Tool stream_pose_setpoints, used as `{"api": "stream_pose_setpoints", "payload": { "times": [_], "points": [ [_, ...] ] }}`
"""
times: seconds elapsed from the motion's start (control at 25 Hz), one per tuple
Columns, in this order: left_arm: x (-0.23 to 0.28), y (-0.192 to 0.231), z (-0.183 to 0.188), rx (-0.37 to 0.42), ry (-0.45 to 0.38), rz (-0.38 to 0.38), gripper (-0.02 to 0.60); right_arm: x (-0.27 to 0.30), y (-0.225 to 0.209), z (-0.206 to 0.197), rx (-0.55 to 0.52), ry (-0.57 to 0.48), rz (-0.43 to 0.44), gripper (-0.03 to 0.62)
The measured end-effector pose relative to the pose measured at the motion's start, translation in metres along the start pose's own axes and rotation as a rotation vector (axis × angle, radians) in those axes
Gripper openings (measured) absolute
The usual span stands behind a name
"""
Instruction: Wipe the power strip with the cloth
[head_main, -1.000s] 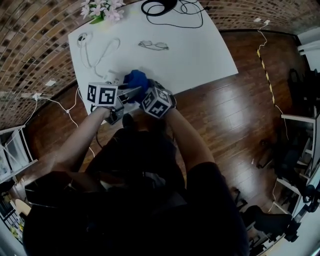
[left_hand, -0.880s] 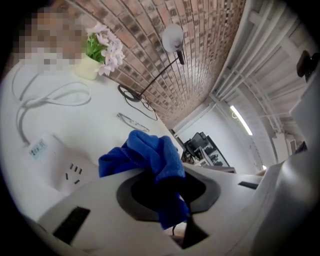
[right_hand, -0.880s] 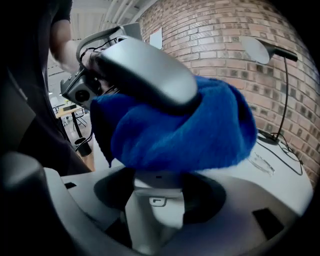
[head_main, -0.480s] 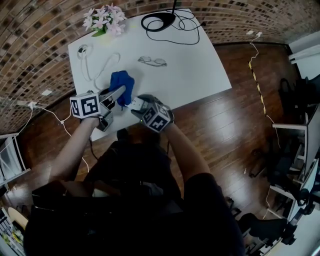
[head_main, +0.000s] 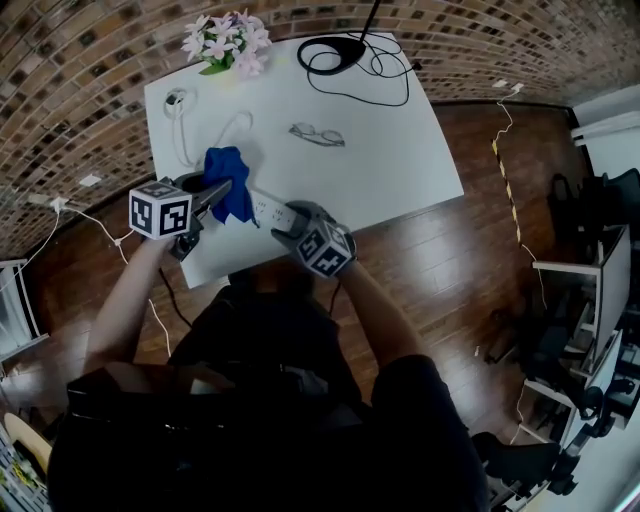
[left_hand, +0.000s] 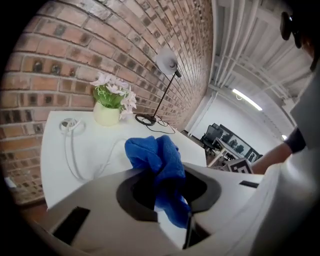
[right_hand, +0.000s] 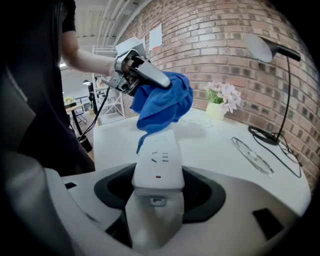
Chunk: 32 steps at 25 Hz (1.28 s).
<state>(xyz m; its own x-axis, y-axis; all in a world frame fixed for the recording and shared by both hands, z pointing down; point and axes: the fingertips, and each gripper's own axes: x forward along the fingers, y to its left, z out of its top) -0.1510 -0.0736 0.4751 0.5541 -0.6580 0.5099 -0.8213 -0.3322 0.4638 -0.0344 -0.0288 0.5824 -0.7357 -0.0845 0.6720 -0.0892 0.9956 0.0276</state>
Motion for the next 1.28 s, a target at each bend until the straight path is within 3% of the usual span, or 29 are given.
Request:
{"api": "stream_pose_setpoints", "payload": {
  "times": [0.24,0.44,0.6,0.72,0.88,1.0,1.28],
  "points": [
    [0.000,0.017,-0.006,0.095,0.138,-0.102,0.109,0.000,0.003,0.007,-0.165,0.070,-0.057,0.282],
    [0.006,0.014,-0.014,0.264,0.273,-0.213,0.110,-0.002,-0.009,0.006,-0.424,0.167,-0.182,0.279],
    [0.015,0.008,-0.020,0.385,0.370,-0.312,0.124,-0.010,-0.026,0.004,-0.566,0.234,-0.282,0.278],
    [0.025,0.012,-0.028,0.444,0.425,-0.330,0.133,-0.012,-0.034,0.008,-0.657,0.263,-0.342,0.276],
    [0.038,-0.001,-0.041,0.483,0.482,-0.405,0.183,-0.016,-0.036,0.008,-0.693,0.279,-0.376,0.275],
    [0.046,-0.007,-0.053,0.483,0.546,-0.472,0.276,-0.016,-0.036,0.009,-0.694,0.282,-0.392,0.275],
    [0.068,-0.013,-0.076,0.605,0.696,-0.527,0.290,-0.023,-0.033,0.029,-0.734,0.279,-0.394,0.270]
  ]
}}
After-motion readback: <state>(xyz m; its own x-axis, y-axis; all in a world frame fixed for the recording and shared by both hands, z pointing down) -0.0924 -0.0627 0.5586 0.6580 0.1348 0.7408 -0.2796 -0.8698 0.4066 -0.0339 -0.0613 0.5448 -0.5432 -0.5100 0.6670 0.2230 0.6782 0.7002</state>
